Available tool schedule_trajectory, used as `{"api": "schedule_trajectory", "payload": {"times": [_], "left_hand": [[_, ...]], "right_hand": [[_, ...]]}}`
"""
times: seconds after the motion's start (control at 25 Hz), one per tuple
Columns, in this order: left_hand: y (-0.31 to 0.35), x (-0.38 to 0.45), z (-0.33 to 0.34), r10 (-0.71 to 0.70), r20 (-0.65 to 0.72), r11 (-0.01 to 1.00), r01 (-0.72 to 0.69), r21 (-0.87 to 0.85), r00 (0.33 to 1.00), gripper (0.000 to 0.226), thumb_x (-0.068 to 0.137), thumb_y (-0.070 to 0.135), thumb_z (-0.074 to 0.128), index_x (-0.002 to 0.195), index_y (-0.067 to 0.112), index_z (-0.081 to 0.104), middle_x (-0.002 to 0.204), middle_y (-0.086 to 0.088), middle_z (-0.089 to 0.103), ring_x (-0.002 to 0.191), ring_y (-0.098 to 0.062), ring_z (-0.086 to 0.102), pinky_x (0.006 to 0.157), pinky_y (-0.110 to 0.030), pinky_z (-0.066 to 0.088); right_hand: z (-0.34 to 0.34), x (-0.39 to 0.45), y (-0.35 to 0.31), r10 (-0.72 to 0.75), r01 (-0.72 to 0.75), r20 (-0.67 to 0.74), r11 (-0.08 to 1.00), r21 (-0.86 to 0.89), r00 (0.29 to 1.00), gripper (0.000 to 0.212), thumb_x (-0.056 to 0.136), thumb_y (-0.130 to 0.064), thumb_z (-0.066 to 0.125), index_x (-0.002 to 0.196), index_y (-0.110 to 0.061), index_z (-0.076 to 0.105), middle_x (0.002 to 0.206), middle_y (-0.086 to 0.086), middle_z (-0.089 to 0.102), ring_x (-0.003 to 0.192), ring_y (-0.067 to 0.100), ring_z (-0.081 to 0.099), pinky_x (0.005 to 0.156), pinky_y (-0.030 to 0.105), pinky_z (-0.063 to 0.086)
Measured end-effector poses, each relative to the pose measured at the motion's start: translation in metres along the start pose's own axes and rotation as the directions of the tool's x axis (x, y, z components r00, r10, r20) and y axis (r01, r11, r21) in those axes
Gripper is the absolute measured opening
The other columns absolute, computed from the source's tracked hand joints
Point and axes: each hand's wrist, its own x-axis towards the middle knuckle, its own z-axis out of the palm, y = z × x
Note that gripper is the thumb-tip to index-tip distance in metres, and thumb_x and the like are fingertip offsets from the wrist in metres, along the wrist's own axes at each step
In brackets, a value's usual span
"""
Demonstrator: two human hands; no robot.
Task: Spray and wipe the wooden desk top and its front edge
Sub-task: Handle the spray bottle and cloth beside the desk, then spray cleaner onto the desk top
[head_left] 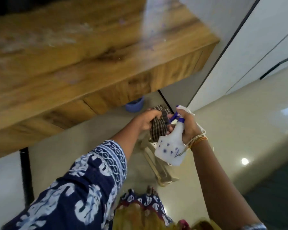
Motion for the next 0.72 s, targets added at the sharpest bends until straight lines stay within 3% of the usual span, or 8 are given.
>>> {"api": "schedule_trajectory", "payload": {"times": [0.08,0.16,0.24,0.32,0.4,0.56,0.72], "left_hand": [[0.041,-0.051,-0.017,0.055,-0.042,0.998,-0.056,-0.001,0.998,0.033,0.068,-0.004,0.051,0.100,0.001,0.051,0.095,-0.021,0.061,0.088,-0.030,0.064,0.082,-0.039,0.055],[0.079,-0.101,-0.037,0.136,-0.133,0.990,-0.138,-0.010,0.982,0.031,0.080,-0.007,0.041,0.108,0.004,0.052,0.104,-0.020,0.061,0.095,-0.031,0.060,0.083,-0.041,0.052],[0.108,-0.148,-0.055,0.216,-0.213,0.972,-0.231,-0.044,0.953,0.032,0.085,-0.006,0.036,0.109,0.005,0.053,0.110,-0.019,0.062,0.097,-0.028,0.059,0.082,-0.039,0.051],[0.132,-0.180,-0.074,0.274,-0.294,0.932,-0.328,-0.152,0.916,0.025,0.087,-0.004,0.036,0.100,0.005,0.056,0.104,-0.016,0.062,0.095,-0.027,0.059,0.090,-0.041,0.048],[0.148,-0.210,-0.098,0.322,-0.386,0.857,-0.439,-0.270,0.865,0.026,0.085,-0.003,0.036,0.101,0.003,0.056,0.105,-0.017,0.061,0.100,-0.030,0.058,0.097,-0.044,0.046],[0.174,-0.261,-0.157,0.414,-0.488,0.651,-0.625,-0.431,0.768,0.028,0.087,0.004,0.036,0.106,0.000,0.057,0.107,-0.020,0.061,0.099,-0.032,0.057,0.084,-0.044,0.049],[0.193,-0.283,-0.225,0.438,-0.541,0.591,-0.683,-0.428,0.718,0.034,0.088,0.007,0.031,0.106,-0.002,0.058,0.106,-0.021,0.061,0.097,-0.033,0.058,0.087,-0.045,0.048]], "right_hand": [[0.042,-0.031,-0.034,0.020,-0.001,0.101,0.983,-0.182,0.995,0.040,0.092,-0.044,0.052,0.085,-0.006,0.065,0.065,0.013,0.058,0.044,0.021,0.054,0.046,0.025,0.048],[0.087,-0.060,-0.062,-0.012,0.084,0.219,0.943,-0.323,0.976,0.046,0.095,-0.044,0.049,0.079,-0.007,0.070,0.064,0.013,0.060,0.047,0.022,0.053,0.048,0.025,0.047],[0.131,-0.085,-0.080,-0.093,0.231,0.341,0.892,-0.389,0.935,0.044,0.096,-0.038,0.050,0.067,-0.018,0.076,0.078,0.017,0.065,0.053,0.024,0.053,0.052,0.028,0.045],[0.169,-0.099,-0.092,-0.141,0.332,0.444,0.859,-0.389,0.885,0.036,0.096,-0.034,0.052,0.073,-0.019,0.075,0.091,0.021,0.066,0.049,0.022,0.053,0.051,0.028,0.045],[0.208,-0.106,-0.099,-0.082,0.350,0.529,0.833,-0.429,0.845,0.034,0.094,-0.036,0.052,0.084,-0.009,0.070,0.093,0.020,0.067,0.046,0.018,0.052,0.048,0.025,0.045],[0.292,-0.113,-0.095,0.045,0.386,0.635,0.760,-0.522,0.771,0.043,0.092,-0.043,0.052,0.089,-0.004,0.070,0.096,0.020,0.071,0.049,0.017,0.050,0.048,0.024,0.044],[0.368,-0.109,-0.071,0.020,0.475,0.684,0.704,-0.527,0.729,0.046,0.095,-0.049,0.053,0.100,-0.006,0.069,0.100,0.025,0.071,0.044,0.016,0.053,0.045,0.024,0.044]]}}
